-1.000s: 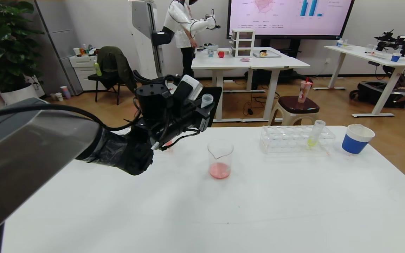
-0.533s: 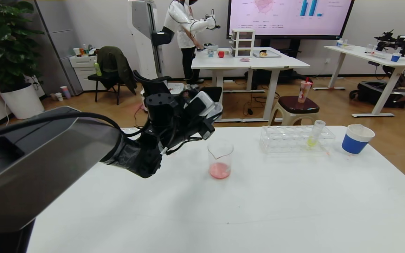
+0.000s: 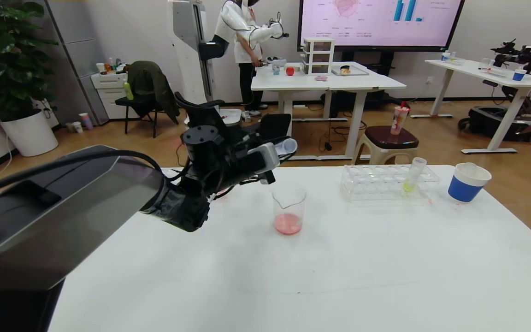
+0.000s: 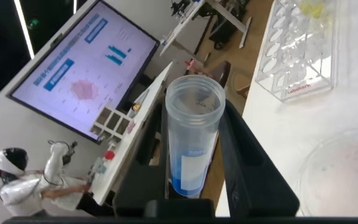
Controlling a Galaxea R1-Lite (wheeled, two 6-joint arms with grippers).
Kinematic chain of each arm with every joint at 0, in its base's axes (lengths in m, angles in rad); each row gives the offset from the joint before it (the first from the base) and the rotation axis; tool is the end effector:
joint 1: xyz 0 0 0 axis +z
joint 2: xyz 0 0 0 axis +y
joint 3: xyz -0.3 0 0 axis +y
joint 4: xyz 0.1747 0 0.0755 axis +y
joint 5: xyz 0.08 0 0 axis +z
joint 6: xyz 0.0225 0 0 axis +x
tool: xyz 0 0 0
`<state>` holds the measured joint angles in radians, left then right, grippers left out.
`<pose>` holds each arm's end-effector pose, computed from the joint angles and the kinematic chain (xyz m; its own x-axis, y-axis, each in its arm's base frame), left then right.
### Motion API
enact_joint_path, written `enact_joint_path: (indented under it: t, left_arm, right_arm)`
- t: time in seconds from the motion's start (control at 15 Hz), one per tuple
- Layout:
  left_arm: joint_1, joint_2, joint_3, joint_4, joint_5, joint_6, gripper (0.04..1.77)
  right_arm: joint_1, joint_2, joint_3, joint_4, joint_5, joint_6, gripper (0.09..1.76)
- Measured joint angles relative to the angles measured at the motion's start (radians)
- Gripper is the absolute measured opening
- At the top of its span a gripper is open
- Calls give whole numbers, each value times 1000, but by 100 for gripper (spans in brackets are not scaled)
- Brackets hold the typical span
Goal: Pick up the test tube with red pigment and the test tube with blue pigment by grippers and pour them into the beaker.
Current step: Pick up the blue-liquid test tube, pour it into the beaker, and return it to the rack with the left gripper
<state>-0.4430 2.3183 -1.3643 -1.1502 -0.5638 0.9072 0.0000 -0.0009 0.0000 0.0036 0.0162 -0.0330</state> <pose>0.4138 -0.2096 0.1405 0.5199 -0.8382 0.1648 0.3761 0.3978 0.8368 -0.0229 0.0004 0.0751 0.9999 0.0162 -0.0027 -0.0163 0.9993 -0.0330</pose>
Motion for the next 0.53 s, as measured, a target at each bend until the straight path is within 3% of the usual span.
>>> enact_joint_path:
  t: [0.2,0.53]
  left_arm:
    - [22,14,5,-1,-111,152,51]
    - [31,45,-4,-53,-154,264,51]
  right_arm:
    - [0,0,0,0,0,0,174]
    - [0,0,0,0,0,0,174]
